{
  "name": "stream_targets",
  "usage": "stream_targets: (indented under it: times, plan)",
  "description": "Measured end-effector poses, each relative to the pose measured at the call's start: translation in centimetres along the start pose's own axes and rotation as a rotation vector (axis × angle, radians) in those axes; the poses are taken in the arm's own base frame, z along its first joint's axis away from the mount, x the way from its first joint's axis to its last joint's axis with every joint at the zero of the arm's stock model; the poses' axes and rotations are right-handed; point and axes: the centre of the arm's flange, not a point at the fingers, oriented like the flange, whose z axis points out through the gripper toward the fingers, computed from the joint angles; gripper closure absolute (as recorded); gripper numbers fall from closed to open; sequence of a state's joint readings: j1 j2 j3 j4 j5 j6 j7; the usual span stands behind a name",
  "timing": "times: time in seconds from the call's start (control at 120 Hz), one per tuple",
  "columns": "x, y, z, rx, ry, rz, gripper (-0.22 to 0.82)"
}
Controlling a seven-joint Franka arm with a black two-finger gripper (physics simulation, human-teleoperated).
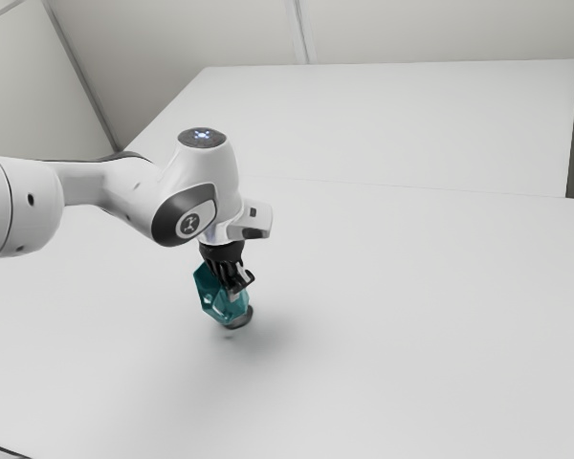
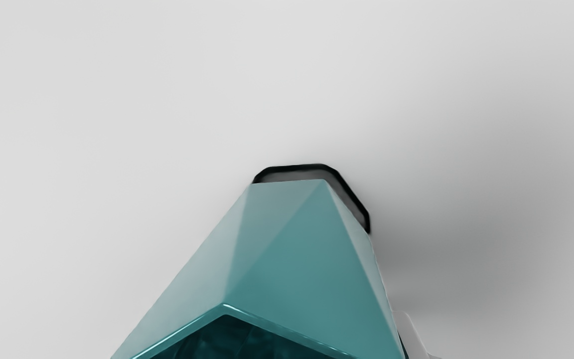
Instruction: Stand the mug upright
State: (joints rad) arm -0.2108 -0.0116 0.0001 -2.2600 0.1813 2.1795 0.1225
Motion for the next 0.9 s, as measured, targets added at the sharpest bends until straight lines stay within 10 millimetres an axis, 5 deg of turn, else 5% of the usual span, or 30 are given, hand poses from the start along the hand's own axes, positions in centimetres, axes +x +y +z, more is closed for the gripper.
stream_targets:
  times: [0.233, 0.9]
  plan:
    - [0.05, -0.13, 0.45, 0.0, -0.006, -0.019, 0.78]
    - [0.03, -0.74, 0.12, -0.013, 0.001, -0.042, 0.28]
